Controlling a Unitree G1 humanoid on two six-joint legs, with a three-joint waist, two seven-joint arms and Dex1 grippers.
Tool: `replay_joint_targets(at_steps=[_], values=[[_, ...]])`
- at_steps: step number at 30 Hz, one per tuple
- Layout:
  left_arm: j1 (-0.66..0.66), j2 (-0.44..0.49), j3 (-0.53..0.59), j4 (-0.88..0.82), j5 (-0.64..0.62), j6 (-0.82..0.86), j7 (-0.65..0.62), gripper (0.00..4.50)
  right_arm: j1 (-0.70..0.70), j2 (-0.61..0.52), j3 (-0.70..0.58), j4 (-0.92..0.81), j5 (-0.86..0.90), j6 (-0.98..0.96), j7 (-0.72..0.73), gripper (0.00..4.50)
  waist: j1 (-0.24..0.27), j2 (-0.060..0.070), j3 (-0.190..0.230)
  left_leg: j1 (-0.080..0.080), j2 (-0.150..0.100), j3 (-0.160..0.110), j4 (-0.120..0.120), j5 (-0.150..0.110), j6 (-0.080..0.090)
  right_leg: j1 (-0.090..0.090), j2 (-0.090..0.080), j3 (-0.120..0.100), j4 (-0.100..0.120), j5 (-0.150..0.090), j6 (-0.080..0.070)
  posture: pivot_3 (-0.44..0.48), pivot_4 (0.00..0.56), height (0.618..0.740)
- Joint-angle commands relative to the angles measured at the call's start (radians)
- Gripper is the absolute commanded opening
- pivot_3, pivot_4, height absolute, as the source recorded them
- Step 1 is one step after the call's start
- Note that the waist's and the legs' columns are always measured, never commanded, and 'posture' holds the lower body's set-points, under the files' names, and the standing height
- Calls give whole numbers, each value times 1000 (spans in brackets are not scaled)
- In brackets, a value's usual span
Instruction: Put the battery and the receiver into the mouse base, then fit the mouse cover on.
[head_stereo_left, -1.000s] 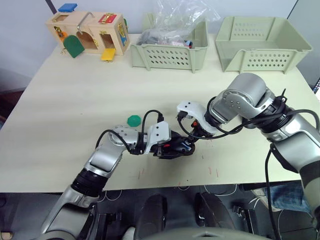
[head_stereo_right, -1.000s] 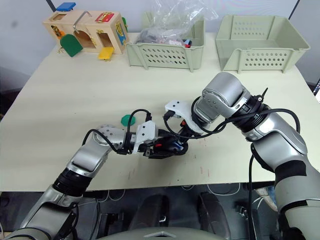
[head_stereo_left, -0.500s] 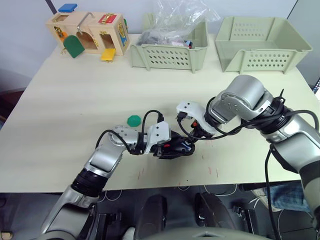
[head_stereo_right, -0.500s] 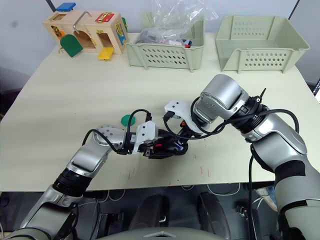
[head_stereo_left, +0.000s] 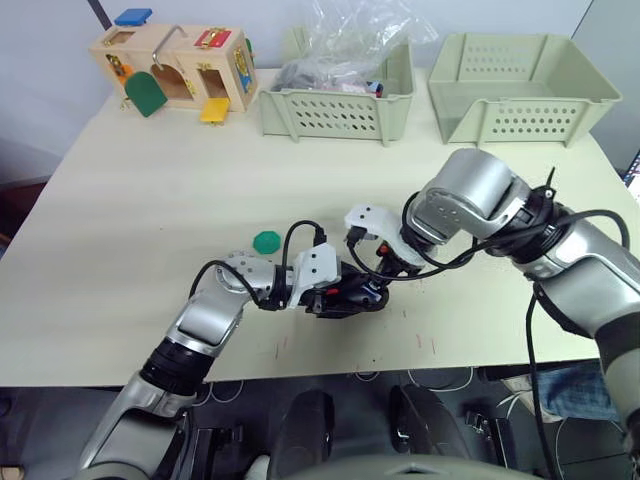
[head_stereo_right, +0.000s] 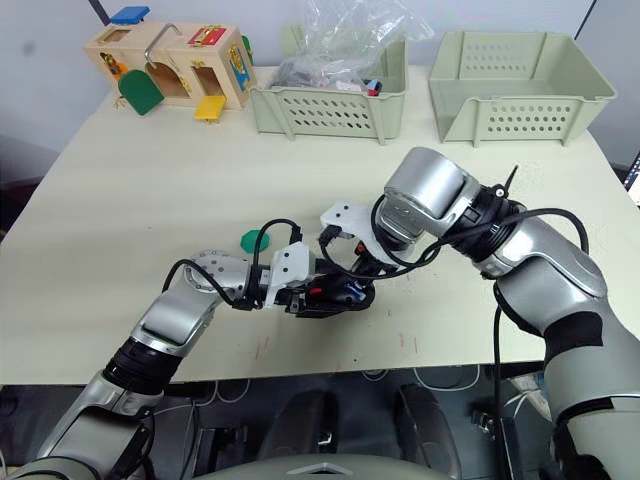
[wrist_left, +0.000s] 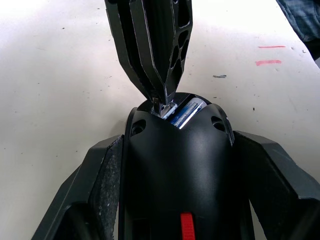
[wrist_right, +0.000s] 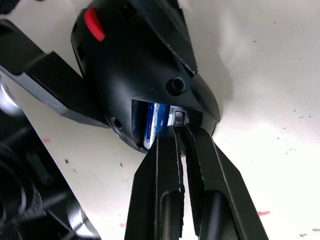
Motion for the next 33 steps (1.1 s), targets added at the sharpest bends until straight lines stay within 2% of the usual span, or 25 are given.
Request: replay_joint_targets(at_steps=[1, 20, 33], values=[[12, 7, -7, -35, 1, 2, -7, 2915, -7, 2, 31, 9, 13, 11, 18, 0, 0, 0, 0, 0, 0, 0, 0, 0, 0, 0, 0, 0, 0, 0, 0, 0, 150, 740], [12, 2, -10, -33, 0, 1, -5, 2915, -61, 77, 25, 130, 2, 11, 45, 0, -1, 0, 0, 1, 0, 0, 0, 0, 0, 0, 0, 0, 1, 0, 0, 0, 150, 740], [15, -1, -12, -33, 2, 3, -1, 2915, -84, 91, 65, 107, -18, 11, 73, 0, -2, 0, 0, 1, 0, 0, 0, 0, 0, 0, 0, 0, 1, 0, 0, 0, 150, 740]])
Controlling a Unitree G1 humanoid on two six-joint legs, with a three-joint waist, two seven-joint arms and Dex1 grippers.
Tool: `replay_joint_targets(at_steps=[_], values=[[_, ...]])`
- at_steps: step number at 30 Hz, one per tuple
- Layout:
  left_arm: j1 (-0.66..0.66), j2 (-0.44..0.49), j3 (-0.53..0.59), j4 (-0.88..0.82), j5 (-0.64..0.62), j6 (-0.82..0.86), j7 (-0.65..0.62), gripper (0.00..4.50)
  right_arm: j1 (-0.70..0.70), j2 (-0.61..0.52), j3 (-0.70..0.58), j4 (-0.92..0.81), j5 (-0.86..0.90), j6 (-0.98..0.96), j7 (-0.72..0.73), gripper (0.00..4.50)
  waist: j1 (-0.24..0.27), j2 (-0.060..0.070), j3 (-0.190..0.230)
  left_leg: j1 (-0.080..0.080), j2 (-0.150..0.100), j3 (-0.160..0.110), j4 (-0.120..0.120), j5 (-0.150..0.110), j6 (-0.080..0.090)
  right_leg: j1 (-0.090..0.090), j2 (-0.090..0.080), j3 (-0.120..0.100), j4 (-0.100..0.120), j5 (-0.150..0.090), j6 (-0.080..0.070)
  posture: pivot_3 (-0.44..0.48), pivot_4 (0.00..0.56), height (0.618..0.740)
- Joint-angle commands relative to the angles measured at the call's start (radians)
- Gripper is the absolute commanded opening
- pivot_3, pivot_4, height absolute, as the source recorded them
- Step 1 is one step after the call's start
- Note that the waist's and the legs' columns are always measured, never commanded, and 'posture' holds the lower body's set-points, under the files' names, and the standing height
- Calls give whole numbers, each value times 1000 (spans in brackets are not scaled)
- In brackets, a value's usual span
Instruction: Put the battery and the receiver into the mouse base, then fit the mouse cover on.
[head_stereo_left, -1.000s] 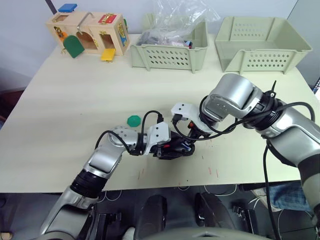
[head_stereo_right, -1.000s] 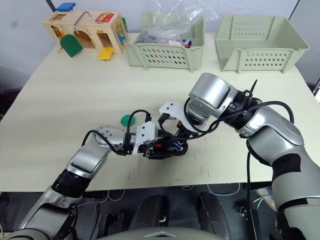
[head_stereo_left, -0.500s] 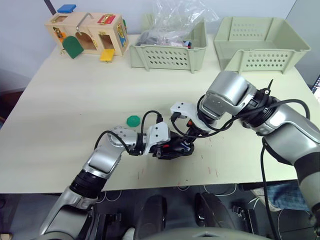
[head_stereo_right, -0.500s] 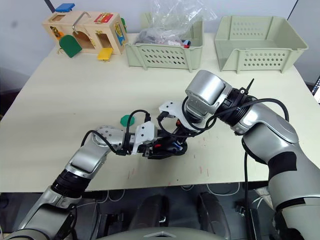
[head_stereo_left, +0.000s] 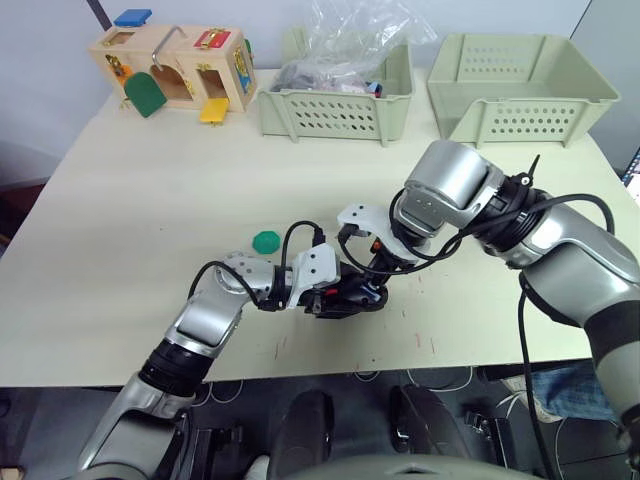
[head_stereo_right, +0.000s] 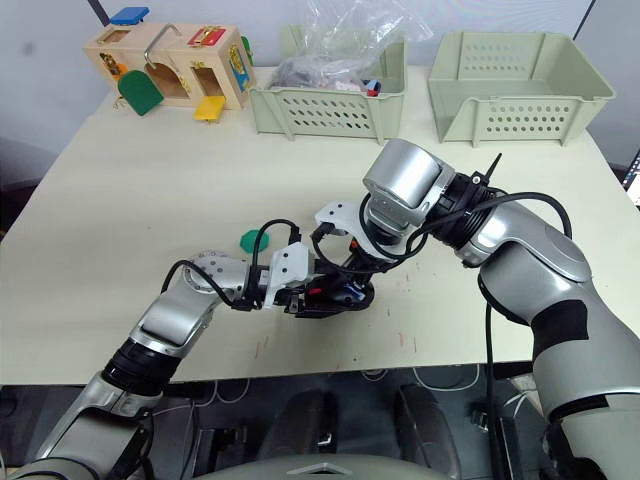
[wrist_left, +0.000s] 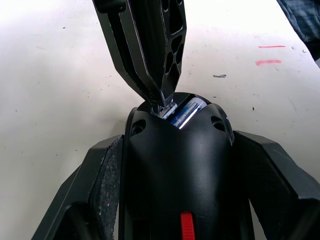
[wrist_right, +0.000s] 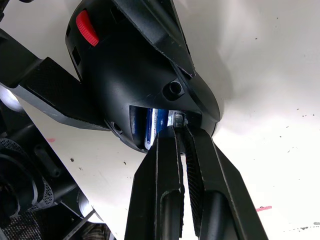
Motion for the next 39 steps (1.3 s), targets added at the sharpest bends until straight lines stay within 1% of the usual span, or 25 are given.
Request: replay_joint_targets(at_steps=[1, 13, 20, 30, 39], values=[[10, -5, -17, -29, 2, 0, -3, 2915, -18, 15, 21, -43, 3, 4, 22, 0, 0, 0, 0, 0, 0, 0, 0, 0, 0, 0, 0, 0, 0, 0, 0, 0, 150, 740], [9, -10, -20, -29, 4, 0, 1, 2915, -21, 41, 14, -6, -44, 4, 34, 0, 0, 0, 0, 0, 0, 0, 0, 0, 0, 0, 0, 0, 0, 0, 0, 0, 150, 740], [9, -11, -22, -21, 7, -7, 2, 2915, -44, 54, 60, -18, -56, 4, 67, 0, 0, 0, 0, 0, 0, 0, 0, 0, 0, 0, 0, 0, 0, 0, 0, 0, 150, 740], [2, -16, -21, -9, 10, -11, 2, 2915, -52, 62, 84, 3, -91, 4, 112, 0, 0, 0, 0, 0, 0, 0, 0, 0, 0, 0, 0, 0, 0, 0, 0, 0, 150, 740], [9, -19, -22, -25, 10, 0, 12, 2915, -29, 90, 77, 29, -125, 4, 98, 0, 0, 0, -1, 1, 0, 0, 0, 0, 0, 0, 0, 0, 0, 0, 0, 0, 150, 740]])
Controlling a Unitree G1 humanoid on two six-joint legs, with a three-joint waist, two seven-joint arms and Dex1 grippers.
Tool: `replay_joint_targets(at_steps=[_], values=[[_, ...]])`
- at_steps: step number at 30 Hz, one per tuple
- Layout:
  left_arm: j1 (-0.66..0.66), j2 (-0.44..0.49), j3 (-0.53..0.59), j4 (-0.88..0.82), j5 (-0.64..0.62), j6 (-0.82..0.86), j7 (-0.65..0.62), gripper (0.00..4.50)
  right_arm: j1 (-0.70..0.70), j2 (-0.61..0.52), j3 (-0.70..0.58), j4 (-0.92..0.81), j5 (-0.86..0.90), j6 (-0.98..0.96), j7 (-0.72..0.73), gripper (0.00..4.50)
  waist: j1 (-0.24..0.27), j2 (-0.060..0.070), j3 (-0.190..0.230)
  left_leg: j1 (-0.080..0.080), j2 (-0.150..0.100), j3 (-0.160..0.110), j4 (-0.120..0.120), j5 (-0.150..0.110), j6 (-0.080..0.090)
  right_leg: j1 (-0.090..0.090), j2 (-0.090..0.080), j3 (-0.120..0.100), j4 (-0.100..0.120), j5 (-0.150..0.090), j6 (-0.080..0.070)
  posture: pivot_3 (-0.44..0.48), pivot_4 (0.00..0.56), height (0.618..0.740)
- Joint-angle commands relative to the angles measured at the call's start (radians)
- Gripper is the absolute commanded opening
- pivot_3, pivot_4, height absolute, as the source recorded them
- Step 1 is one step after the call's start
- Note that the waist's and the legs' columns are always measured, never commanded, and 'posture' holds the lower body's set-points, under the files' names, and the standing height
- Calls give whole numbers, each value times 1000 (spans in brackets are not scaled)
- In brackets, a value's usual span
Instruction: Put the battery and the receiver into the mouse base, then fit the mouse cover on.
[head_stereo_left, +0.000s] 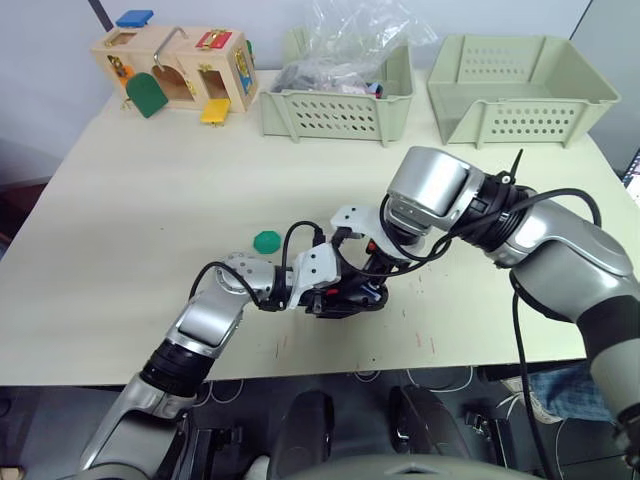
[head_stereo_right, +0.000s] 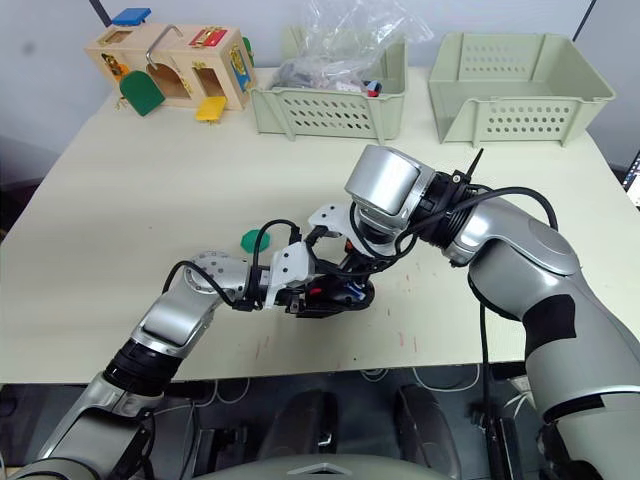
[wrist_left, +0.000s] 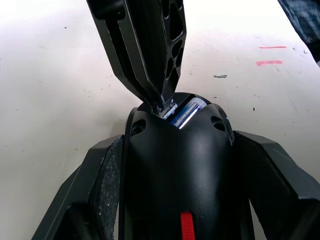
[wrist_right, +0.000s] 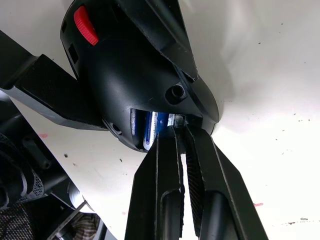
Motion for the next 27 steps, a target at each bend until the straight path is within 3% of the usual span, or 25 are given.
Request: replay_joint_targets(at_steps=[1, 9, 27], values=[[6, -13, -25, -30, 8, 1, 2, 2915, 17, 32, 4, -17, -3, 4, -3, 0, 0, 0, 0, 0, 0, 0, 0, 0, 0, 0, 0, 0, 0, 0, 0, 0, 150, 740], [3, -19, -25, -26, 8, 2, 5, 2915, 24, 52, -28, -30, -14, 4, 1, 0, -2, 0, 0, 0, 0, 0, 0, 0, 0, 0, 0, 0, 0, 0, 0, 0, 150, 740], [0, -29, -14, -11, 10, 11, 1, 2915, 70, -33, -47, -113, 88, 4, -90, 0, 3, 0, -2, 0, 0, 0, 0, 0, 0, 0, 0, 0, -1, 0, -1, 0, 150, 740]])
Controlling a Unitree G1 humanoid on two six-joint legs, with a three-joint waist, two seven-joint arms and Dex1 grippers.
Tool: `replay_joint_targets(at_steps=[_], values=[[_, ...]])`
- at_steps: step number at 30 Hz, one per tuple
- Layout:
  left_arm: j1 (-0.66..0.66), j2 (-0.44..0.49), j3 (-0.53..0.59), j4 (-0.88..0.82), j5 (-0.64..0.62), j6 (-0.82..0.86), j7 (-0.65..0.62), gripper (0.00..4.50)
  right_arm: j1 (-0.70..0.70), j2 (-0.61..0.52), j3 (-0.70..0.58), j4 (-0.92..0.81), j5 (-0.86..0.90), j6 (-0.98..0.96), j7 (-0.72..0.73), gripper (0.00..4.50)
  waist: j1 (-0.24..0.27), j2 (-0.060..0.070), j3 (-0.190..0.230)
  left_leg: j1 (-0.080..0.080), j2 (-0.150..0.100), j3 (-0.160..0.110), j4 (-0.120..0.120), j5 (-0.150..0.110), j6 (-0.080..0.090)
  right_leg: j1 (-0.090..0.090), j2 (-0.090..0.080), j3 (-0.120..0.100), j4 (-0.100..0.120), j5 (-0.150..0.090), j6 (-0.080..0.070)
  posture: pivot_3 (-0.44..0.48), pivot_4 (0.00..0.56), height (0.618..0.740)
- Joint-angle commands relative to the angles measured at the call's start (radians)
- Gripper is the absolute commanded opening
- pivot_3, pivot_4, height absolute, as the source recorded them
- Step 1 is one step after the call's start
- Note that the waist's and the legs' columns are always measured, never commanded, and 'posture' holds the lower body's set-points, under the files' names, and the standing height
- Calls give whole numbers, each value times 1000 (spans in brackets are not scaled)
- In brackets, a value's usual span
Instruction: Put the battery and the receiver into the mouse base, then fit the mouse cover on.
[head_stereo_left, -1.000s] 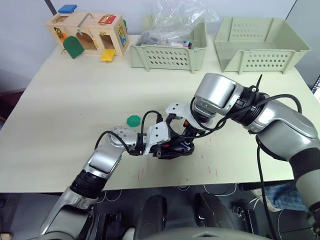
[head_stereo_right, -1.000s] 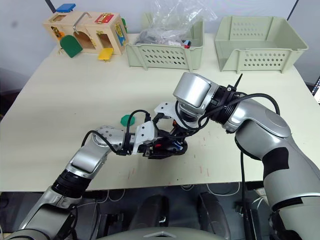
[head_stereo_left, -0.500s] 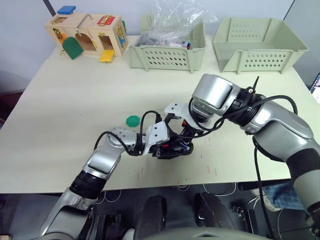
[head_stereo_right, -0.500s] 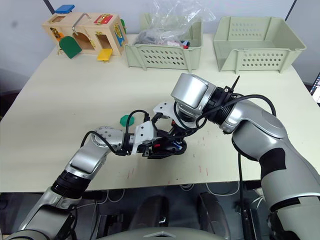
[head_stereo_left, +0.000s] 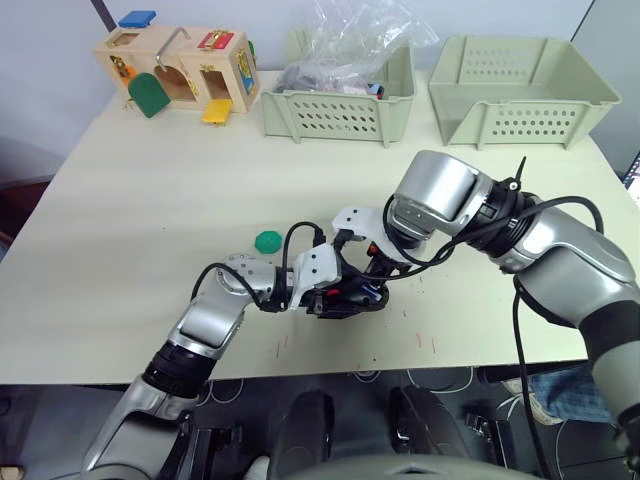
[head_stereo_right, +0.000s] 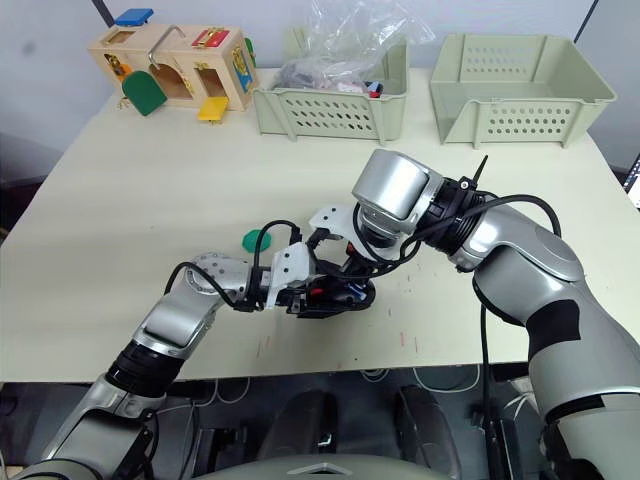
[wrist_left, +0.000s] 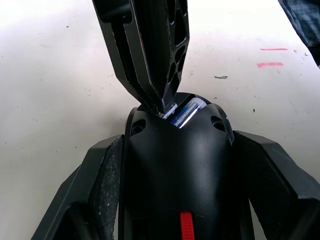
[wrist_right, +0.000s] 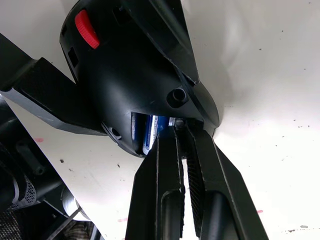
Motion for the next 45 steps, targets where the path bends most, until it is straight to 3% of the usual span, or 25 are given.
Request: replay_joint_targets(at_steps=[1, 18, 45], values=[[-5, -10, -20, -11, 3, 1, 0, 2915, 23, 4, -15, -26, 51, 4, -24, 0, 0, 0, 0, 0, 0, 0, 0, 0, 0, 0, 0, 0, 0, 0, 0, 0, 150, 740], [-9, -8, -12, -5, 0, 12, -2, 2915, 46, -19, -38, -20, 112, 4, -113, 0, 0, 0, 0, 0, 0, 0, 0, 0, 0, 0, 0, 0, 0, 0, 0, 0, 150, 740], [2, -16, -16, 4, 11, 0, 11, 2915, 32, 35, -21, 45, 112, 4, -151, 0, -2, -1, -5, 2, 0, -1, 0, 0, 0, 2, 0, 0, 1, 0, 0, 0, 150, 740]])
